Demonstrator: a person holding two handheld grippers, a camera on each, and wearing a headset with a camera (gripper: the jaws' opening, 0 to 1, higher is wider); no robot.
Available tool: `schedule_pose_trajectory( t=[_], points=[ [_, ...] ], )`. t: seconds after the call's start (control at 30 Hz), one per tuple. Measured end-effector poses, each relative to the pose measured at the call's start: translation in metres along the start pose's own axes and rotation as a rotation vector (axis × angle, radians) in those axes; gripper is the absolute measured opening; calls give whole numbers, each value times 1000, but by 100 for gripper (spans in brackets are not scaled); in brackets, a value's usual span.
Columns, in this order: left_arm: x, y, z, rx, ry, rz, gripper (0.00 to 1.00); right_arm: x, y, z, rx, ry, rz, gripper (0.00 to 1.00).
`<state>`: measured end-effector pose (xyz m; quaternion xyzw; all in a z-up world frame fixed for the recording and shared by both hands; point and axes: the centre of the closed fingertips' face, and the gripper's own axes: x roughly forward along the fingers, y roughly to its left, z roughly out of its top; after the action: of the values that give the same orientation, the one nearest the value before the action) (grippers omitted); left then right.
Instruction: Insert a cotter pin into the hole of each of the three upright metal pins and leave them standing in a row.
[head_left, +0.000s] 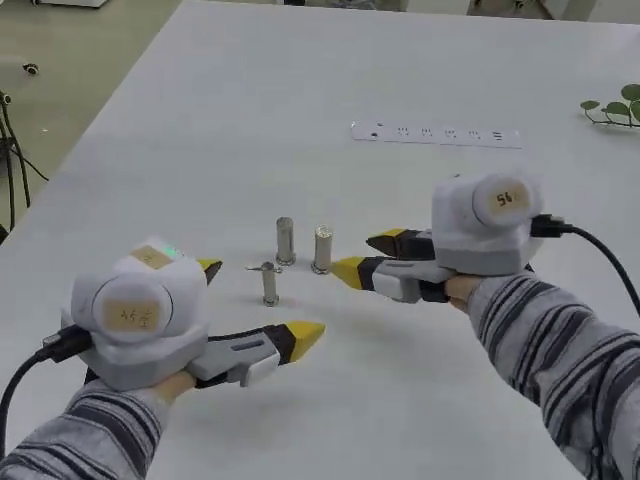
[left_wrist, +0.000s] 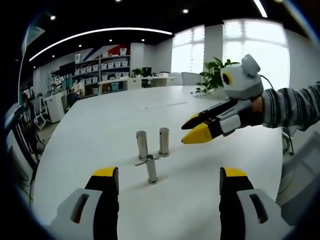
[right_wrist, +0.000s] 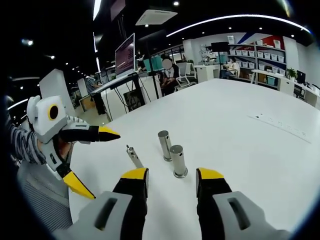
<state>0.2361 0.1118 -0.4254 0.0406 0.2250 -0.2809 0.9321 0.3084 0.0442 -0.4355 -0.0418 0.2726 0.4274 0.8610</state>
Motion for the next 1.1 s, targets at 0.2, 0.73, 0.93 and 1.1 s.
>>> schedule_pose_trajectory(
  t=[0.2, 0.73, 0.93, 1.1],
  points=[
    [-3, -4, -2, 5, -8, -14, 87, 19, 0, -3, 13, 16, -6, 31],
    [-5, -5, -8, 46, -2, -28, 98, 47, -1, -5, 58, 36, 11, 21],
    [-5, -6, -8, 36, 0, -36, 99, 53, -1, -9, 47, 44, 9, 17],
    [-7, -9, -5, 29, -13, -43, 99, 52, -2, -10, 49, 37, -18, 12]
  ],
)
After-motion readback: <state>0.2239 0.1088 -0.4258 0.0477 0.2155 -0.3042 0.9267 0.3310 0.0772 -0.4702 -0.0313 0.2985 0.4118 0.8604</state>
